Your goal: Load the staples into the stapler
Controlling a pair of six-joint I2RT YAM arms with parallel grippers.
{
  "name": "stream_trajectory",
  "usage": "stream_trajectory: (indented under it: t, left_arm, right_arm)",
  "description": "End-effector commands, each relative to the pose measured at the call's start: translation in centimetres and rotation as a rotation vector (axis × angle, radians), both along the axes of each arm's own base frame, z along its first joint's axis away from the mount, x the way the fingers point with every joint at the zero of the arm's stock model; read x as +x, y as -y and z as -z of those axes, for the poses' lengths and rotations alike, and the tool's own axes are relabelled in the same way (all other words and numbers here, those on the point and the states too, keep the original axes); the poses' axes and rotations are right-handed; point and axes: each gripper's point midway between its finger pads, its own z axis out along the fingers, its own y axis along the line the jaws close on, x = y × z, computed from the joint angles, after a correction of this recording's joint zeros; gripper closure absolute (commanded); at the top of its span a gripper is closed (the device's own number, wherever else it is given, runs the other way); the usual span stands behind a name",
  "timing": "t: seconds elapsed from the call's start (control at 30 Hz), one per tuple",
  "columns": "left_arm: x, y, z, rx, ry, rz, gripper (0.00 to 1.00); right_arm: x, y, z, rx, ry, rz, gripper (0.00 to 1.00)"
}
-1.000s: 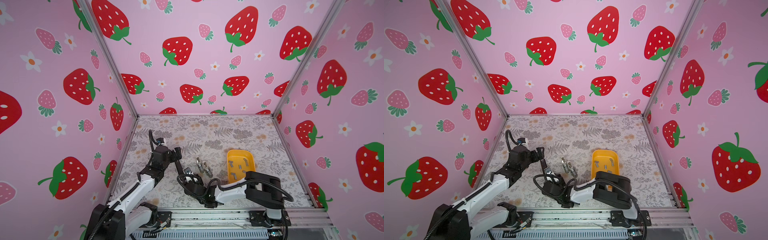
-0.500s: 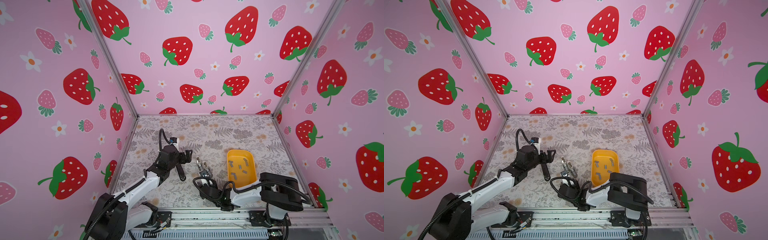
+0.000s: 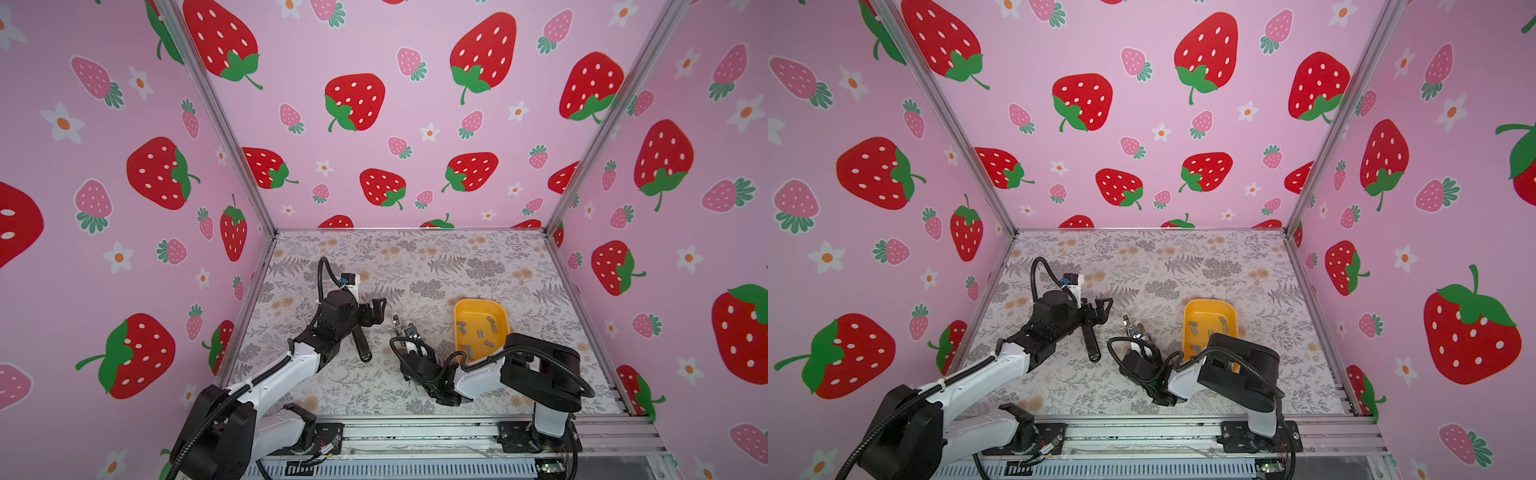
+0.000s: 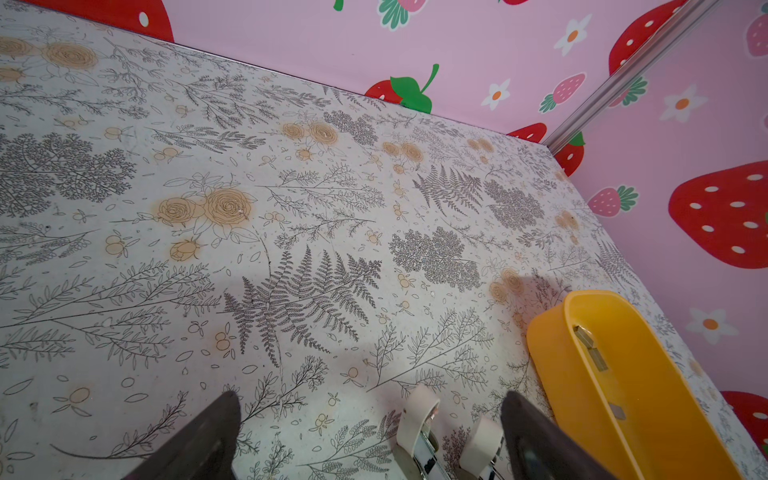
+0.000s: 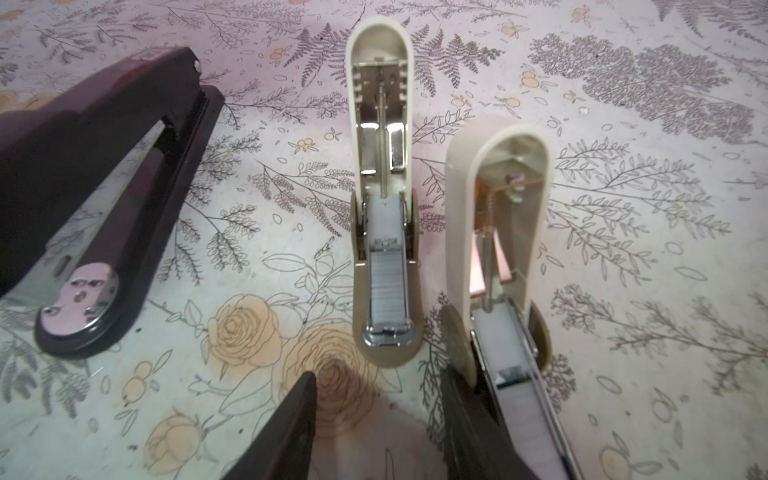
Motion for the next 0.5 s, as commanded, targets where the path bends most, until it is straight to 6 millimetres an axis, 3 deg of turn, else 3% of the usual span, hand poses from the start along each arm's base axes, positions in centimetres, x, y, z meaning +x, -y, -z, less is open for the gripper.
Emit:
stream_trajectory:
  t: [0.0,0.4,0.47]
  left_arm:
    - [0.8,0.5,-1.0,0.006,0.034,0.008,0.01]
    - [3.7,-0.1,3.0,0.057,-0.067,-0.052,0.01]
    - [4.2,-0.4,3.7,0.045,-0.089,-0.061,0.01]
  right_arm:
    - [0.2,1.8,3.3,-0.108,-0.048,-0.010,0.44]
    - [0.6,-0.4,4.9,-0.154,-0.048,-0.100,0.48]
    - [0.6,-0.5,5.1,-0.158,-0.049,-0.105,0.55]
